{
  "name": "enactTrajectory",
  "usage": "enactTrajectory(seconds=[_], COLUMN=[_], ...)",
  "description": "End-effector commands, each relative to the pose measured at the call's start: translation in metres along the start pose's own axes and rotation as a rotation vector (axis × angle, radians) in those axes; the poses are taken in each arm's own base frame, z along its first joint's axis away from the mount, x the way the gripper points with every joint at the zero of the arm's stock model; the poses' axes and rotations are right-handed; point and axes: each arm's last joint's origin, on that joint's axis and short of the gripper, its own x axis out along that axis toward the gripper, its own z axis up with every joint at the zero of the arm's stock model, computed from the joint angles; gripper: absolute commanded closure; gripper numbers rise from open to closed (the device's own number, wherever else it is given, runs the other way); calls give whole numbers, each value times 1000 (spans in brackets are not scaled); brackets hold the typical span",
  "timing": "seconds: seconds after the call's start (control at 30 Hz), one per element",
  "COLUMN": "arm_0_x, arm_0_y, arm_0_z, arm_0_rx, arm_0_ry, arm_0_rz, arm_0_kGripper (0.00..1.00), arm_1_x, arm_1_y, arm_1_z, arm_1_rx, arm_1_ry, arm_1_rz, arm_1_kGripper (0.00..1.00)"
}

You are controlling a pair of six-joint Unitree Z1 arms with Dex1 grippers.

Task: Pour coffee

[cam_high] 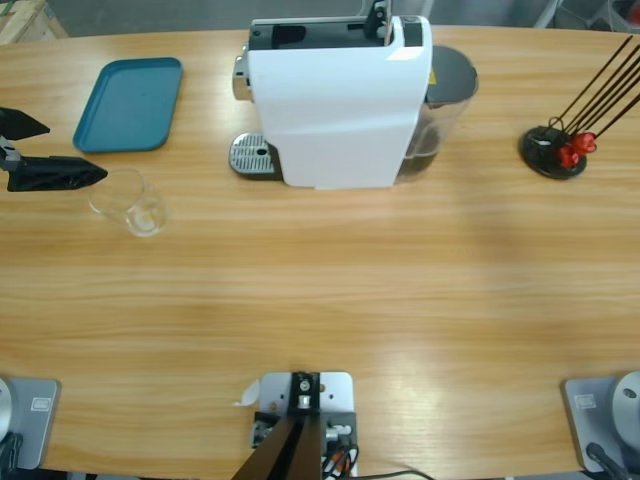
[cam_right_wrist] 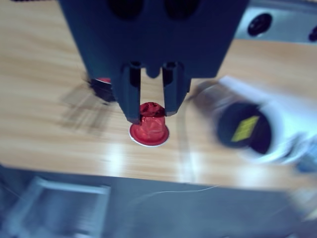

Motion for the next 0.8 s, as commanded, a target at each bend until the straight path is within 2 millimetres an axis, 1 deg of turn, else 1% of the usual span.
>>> enactTrajectory(seconds=[0.03,0.17,0.27,0.33,0.43,0.63,0.7,0.8], arm_0_x=[-18,-33,-47,-55,-59,-56,-55,-54], arm_0_y=[-1,0,1,2,2,2,1,1], arm_0_z=[-20,-31,-40,-47,-54,-53,-54,-55], arm_0_rx=[-3,-6,-1,10,26,50,55,56], arm_0_ry=[-55,-95,-125,-133,-119,-109,-105,-102], arm_0_rz=[-19,-19,-25,-25,-24,-32,-37,-43], arm_0_kGripper=[13,13,13,6,0,0,0,0], arm_1_x=[-1,1,11,22,51,110,124,137], arm_1_y=[41,61,82,98,122,159,168,176], arm_1_z=[4,5,9,18,34,61,68,74], arm_1_rx=[-218,-280,-326,-363,-395,-397,-403,-421], arm_1_ry=[-15,-1,21,29,31,15,9,2], arm_1_rz=[428,571,645,676,694,753,763,777], arm_1_kGripper=[1000,1000,1000,1000,1000,1000,1000,1000])
